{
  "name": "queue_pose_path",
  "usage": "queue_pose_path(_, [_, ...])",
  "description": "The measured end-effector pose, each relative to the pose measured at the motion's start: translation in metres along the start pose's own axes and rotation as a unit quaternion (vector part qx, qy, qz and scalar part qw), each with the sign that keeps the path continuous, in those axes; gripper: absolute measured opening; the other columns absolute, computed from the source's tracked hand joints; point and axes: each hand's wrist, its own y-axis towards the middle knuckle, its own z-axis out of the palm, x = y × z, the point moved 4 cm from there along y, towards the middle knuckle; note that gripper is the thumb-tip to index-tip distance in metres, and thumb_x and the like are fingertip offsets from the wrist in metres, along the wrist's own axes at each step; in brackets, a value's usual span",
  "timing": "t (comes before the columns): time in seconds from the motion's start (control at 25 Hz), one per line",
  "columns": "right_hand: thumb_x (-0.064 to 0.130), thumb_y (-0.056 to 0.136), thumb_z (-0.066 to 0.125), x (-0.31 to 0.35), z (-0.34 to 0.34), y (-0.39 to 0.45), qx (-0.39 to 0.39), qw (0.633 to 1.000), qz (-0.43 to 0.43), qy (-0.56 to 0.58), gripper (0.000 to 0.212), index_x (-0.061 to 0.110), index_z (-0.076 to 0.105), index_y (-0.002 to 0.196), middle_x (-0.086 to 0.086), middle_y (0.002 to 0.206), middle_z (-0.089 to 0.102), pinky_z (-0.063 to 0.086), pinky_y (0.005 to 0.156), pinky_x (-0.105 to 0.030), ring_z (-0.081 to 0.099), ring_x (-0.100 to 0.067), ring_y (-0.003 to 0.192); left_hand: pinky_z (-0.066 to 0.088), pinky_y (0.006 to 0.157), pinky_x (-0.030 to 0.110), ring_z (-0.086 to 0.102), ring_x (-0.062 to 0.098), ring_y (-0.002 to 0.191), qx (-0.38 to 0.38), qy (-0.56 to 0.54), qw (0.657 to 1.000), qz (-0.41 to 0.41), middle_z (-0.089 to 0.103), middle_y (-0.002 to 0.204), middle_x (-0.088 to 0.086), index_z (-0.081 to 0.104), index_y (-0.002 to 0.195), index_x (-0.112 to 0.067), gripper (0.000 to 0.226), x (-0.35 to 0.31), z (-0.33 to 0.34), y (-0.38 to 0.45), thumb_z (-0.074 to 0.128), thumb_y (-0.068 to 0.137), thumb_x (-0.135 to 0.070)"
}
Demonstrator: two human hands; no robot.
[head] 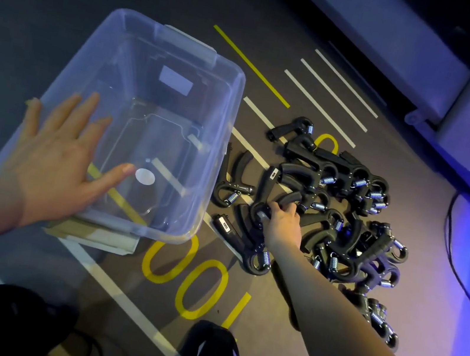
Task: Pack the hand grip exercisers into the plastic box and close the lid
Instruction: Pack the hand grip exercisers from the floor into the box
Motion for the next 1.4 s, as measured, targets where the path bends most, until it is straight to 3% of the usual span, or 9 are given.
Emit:
queue_pose_path(0.16, [0.028, 0.093, 0.056, 0.001, 0.0, 0.007, -0.003, 1.0, 0.024, 0.003, 0.039, 0.017, 0.049, 0.13, -0.015, 0.128, 0.037, 0.041, 0.097, -0.043, 0.041, -0.034, 0.12, 0.021, 0.099, 0.065, 0.024, 0.042, 0.134, -0.007, 0.006, 1.0, -0.015, 0.028, 0.148, 0.021, 0.043, 0.129, -0.003, 0.081, 0.004, -0.004, 0.004, 0.032, 0.077, -0.064])
queue_pose_path(0.32, [0.025, 0.092, 0.057, 0.004, -0.003, 0.0, -0.09, 0.993, -0.057, -0.054, 0.031, 0.011, 0.056, 0.119, -0.011, 0.124, 0.04, 0.036, 0.093, -0.038, 0.039, -0.029, 0.116, 0.021, 0.1, 0.064, 0.02, 0.04, 0.136, 0.005, 0.015, 1.0, -0.02, 0.026, 0.15, 0.019, 0.042, 0.131, -0.002, 0.08, 0.007, -0.003, 0.006, 0.031, 0.078, -0.061])
queue_pose_path(0.48, [0.025, 0.09, 0.057, 0.008, -0.035, -0.008, -0.189, 0.977, -0.074, 0.064, 0.023, 0.007, 0.059, 0.104, -0.009, 0.11, 0.057, 0.031, 0.092, -0.036, 0.047, -0.029, 0.109, 0.022, 0.1, 0.064, 0.018, 0.04, 0.136, 0.01, 0.009, 1.0, -0.018, 0.024, 0.15, 0.02, 0.042, 0.131, -0.002, 0.076, 0.005, -0.005, 0.005, 0.034, 0.08, -0.058])
queue_pose_path(0.64, [0.031, 0.088, 0.057, 0.035, -0.091, -0.035, -0.291, 0.931, -0.114, 0.187, 0.024, 0.007, 0.059, 0.093, -0.005, 0.085, 0.063, 0.026, 0.098, -0.031, 0.055, -0.024, 0.088, 0.025, 0.101, 0.066, 0.015, 0.045, 0.136, 0.006, -0.006, 1.0, -0.029, 0.02, 0.151, 0.022, 0.04, 0.132, 0.002, 0.069, 0.007, -0.008, 0.007, 0.051, 0.084, -0.047])
queue_pose_path(0.76, [0.033, 0.081, 0.055, 0.078, -0.136, -0.065, -0.344, 0.872, -0.182, 0.298, 0.022, 0.011, 0.057, 0.082, 0.002, 0.074, 0.057, 0.032, 0.084, -0.031, 0.04, -0.006, 0.074, 0.032, 0.098, 0.065, 0.019, 0.048, 0.135, 0.015, 0.007, 1.0, -0.023, 0.023, 0.149, 0.026, 0.041, 0.131, 0.004, 0.068, 0.011, -0.008, 0.01, 0.054, 0.084, -0.043])
queue_pose_path(0.92, [0.028, 0.077, 0.06, 0.158, -0.169, -0.087, -0.316, 0.831, -0.274, 0.366, 0.016, 0.017, 0.05, 0.078, 0.007, 0.065, 0.052, 0.038, 0.067, -0.033, 0.047, -0.016, 0.063, 0.035, 0.097, 0.061, 0.023, 0.048, 0.134, 0.029, 0.03, 0.999, -0.012, 0.024, 0.148, 0.026, 0.04, 0.132, 0.005, 0.071, 0.011, -0.008, 0.013, 0.048, 0.084, -0.047])
queue_pose_path(1.04, [0.02, 0.078, 0.061, 0.208, -0.165, -0.081, -0.282, 0.835, -0.314, 0.353, 0.018, 0.021, 0.044, 0.084, 0.013, 0.062, 0.048, 0.038, 0.064, -0.032, 0.047, -0.012, 0.062, 0.031, 0.102, 0.056, 0.017, 0.043, 0.138, 0.05, 0.038, 0.998, -0.021, 0.018, 0.152, 0.022, 0.033, 0.139, 0.002, 0.078, 0.013, -0.01, 0.018, 0.036, 0.083, -0.054])
queue_pose_path(1.2, [0.02, 0.086, 0.049, 0.241, -0.14, -0.059, -0.258, 0.863, -0.328, 0.284, 0.024, 0.024, 0.054, 0.109, 0.0, 0.072, 0.066, 0.046, 0.062, -0.04, 0.06, -0.029, 0.069, 0.04, 0.094, 0.055, 0.031, 0.045, 0.132, 0.056, 0.051, 0.997, -0.005, 0.03, 0.146, 0.026, 0.041, 0.133, 0.004, 0.079, 0.015, -0.012, 0.024, 0.026, 0.085, -0.057])
queue_pose_path(1.4, [0.019, 0.088, 0.048, 0.245, -0.11, -0.023, -0.213, 0.912, -0.244, 0.251, 0.029, 0.026, 0.064, 0.111, -0.009, 0.088, 0.07, 0.045, 0.071, -0.037, 0.058, -0.035, 0.09, 0.027, 0.105, 0.052, 0.01, 0.039, 0.14, 0.089, 0.062, 0.994, -0.02, 0.009, 0.154, 0.019, 0.021, 0.144, -0.004, 0.083, 0.016, -0.014, 0.034, 0.021, 0.083, -0.06])
